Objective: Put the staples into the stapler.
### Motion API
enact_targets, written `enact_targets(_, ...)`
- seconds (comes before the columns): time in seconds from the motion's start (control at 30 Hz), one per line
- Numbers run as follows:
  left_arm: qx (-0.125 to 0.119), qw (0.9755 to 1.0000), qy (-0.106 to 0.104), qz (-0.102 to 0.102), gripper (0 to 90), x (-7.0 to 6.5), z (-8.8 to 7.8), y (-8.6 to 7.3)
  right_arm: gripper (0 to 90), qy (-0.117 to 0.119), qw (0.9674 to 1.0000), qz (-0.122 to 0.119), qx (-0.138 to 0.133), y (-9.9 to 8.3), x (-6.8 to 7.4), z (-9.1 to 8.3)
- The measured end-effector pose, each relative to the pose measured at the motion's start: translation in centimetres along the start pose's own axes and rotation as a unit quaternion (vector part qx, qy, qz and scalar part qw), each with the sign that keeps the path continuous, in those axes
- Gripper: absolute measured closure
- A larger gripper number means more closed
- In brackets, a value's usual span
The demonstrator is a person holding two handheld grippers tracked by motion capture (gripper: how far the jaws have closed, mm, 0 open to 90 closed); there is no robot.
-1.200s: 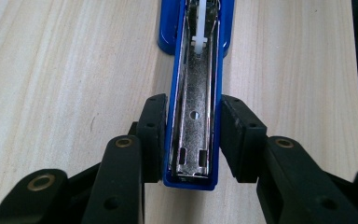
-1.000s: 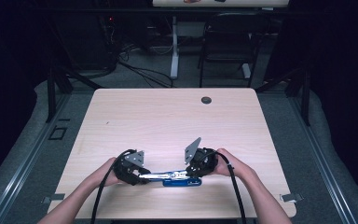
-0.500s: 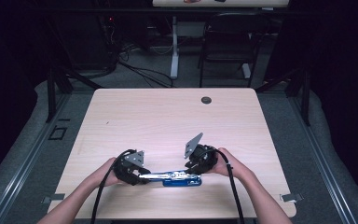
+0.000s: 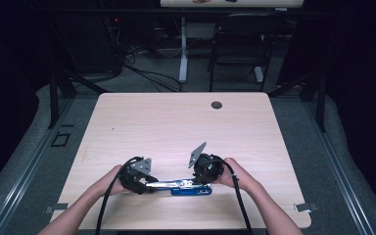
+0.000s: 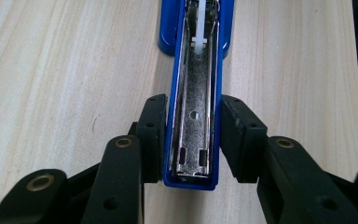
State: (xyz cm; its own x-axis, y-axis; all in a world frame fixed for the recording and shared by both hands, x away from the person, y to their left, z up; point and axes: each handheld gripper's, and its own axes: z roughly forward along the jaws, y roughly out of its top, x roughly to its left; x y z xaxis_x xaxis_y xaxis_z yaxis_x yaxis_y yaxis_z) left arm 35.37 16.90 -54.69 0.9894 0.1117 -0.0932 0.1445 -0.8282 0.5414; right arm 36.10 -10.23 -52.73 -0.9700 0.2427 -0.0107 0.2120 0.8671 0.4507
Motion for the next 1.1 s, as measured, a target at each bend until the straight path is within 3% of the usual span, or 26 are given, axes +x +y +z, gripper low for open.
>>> enact_targets(0.23,-0.001,1.0000,0.003,0.002,63.1,-0.1,-0.1,0.0,72.8,-0.006,0.9999,0.010,-0.006,-0.2,0.1,0.0)
enact_targets(0.27,-0.006,0.9999,0.011,0.002,63.1,-0.2,0.0,-0.1,72.6,-0.007,0.9999,0.012,-0.009,-0.2,0.1,0.0)
enact_targets(0.4,0.003,0.9999,0.014,0.004,63.2,-0.2,-0.2,0.0,76.1,-0.010,0.9990,0.033,-0.030,-0.5,0.1,-0.5)
enact_targets(0.5,0.000,1.0000,0.003,0.005,63.2,-0.1,-0.4,0.2,77.1,-0.019,0.9978,0.040,-0.050,-0.2,0.5,-0.9)
enact_targets(0.53,-0.002,0.9999,0.013,0.004,63.3,-0.2,-0.4,0.3,77.1,-0.019,0.9974,0.043,-0.054,-0.1,0.7,-1.0)
enact_targets(0.63,-0.007,0.9999,0.010,0.006,63.5,-0.2,-0.7,0.5,80.3,-0.022,0.9962,0.049,-0.069,0.3,1.1,-1.0)
enact_targets(0.77,-0.009,0.9998,0.014,0.009,63.7,-0.3,-1.0,0.8,84.6,-0.014,0.9941,0.057,-0.091,0.7,1.5,-0.8)
enact_targets(0.8,-0.005,0.9999,0.002,0.009,63.8,-0.2,-1.1,0.9,85.2,-0.010,0.9938,0.059,-0.094,0.8,1.6,-0.7)
enact_targets(0.83,-0.005,0.9999,0.011,0.007,63.9,-0.3,-1.1,0.9,85.6,-0.008,0.9937,0.059,-0.095,1.0,1.8,-0.6)
enact_targets(0.97,0.004,0.9999,0.013,0.010,64.1,-0.3,-1.2,1.2,86.0,-0.004,0.9931,0.060,-0.101,1.7,2.3,0.3)
enact_targets(1.0,0.004,0.9999,0.002,0.011,64.1,-0.2,-1.3,1.2,86.0,-0.001,0.9929,0.060,-0.102,1.8,2.4,0.5)
enact_targets(1.07,0.001,0.9998,0.013,0.011,64.2,-0.4,-1.4,1.3,86.0,0.000,0.9933,0.058,-0.099,2.1,2.6,0.9)
enact_targets(1.1,0.001,0.9999,0.007,0.011,64.2,-0.3,-1.4,1.3,85.9,0.003,0.9933,0.057,-0.101,2.2,2.7,1.1)
